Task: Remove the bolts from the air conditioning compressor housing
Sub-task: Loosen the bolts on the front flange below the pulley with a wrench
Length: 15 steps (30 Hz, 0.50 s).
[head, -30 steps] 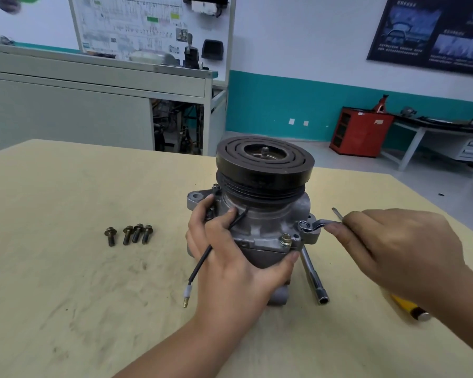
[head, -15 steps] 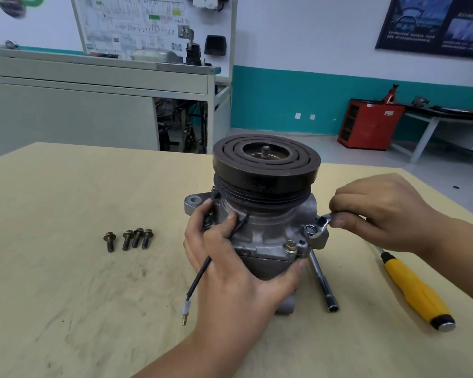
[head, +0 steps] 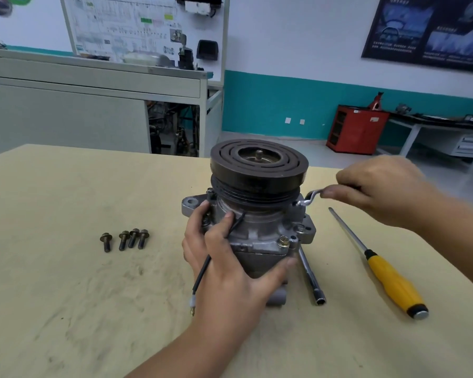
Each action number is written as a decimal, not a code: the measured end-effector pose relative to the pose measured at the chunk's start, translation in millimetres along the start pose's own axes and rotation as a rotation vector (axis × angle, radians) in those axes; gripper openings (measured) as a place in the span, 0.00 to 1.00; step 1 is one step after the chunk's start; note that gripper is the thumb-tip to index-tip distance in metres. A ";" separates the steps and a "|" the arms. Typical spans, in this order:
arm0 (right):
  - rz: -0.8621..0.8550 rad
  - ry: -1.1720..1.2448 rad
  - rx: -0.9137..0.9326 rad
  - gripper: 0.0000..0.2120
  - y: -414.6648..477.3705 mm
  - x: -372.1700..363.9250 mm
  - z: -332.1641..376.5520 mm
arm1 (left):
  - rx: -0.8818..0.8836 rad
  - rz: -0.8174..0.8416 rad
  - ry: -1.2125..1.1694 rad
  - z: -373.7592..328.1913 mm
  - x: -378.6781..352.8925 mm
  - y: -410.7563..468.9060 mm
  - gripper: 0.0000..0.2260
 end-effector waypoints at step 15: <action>0.329 -0.120 -0.287 0.27 -74.0 30.7 79.4 | -0.056 -0.005 0.057 -3.1 4.4 -5.4 0.30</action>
Point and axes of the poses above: each hand's wrist, its own y-axis towards the middle knuckle, its own x-axis out of the back of the hand, z = x × y, the point moved 4 cm from there along y, towards the middle knuckle, and after that the axes turned 8 degrees about z, right-handed, at the moved point
